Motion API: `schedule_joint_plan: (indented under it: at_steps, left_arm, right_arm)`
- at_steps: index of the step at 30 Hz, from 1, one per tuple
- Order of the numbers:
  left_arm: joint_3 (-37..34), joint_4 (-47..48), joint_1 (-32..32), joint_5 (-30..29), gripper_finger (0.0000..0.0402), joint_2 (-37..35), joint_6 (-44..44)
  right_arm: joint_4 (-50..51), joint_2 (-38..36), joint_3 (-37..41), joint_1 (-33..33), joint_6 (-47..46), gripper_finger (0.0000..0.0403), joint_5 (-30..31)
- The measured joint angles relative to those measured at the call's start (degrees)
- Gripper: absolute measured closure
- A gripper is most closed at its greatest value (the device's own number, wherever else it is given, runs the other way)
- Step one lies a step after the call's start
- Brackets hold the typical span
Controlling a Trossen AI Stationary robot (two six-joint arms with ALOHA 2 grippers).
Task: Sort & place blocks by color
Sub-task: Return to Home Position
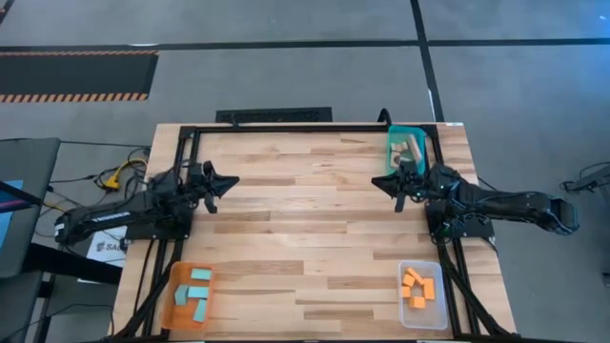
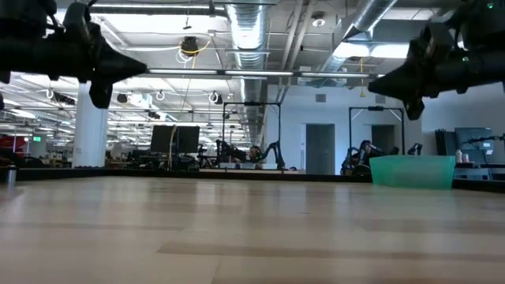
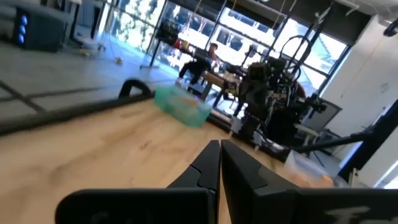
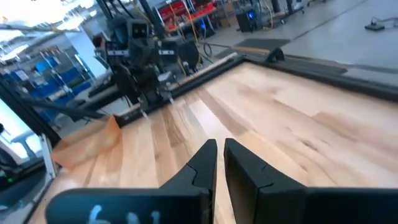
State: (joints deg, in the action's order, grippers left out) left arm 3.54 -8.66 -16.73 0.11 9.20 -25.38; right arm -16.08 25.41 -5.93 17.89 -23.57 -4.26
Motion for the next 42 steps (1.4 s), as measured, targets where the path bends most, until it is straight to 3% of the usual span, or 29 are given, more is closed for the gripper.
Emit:
schedule_joint_plan:
  at_steps: [7,14,22,29,42]
  left_arm:
    - [-2.9,-2.7,0.0,2.0,0.0401,0.1,-1.1]
    - [-2.9,1.2,0.0,2.1,0.0401,0.2,6.7]
    - [-2.8,7.6,0.0,1.1,0.0401,0.6,8.0]
    - [-2.6,8.3,0.0,-0.6,0.0401,0.6,9.3]
    - [-2.5,8.5,0.0,-0.6,0.0401,0.6,8.6]
  right_arm:
    - [-0.1,0.0,3.3,0.0,1.6,0.0356,0.1]
    - [1.8,0.0,5.4,1.8,6.6,0.0389,1.4]
    - [4.1,0.1,5.4,2.9,23.6,0.0383,1.2]
    - [4.0,0.1,5.5,2.9,20.3,0.0351,1.1]
    - [4.0,0.1,5.5,2.9,18.6,0.0349,1.1]
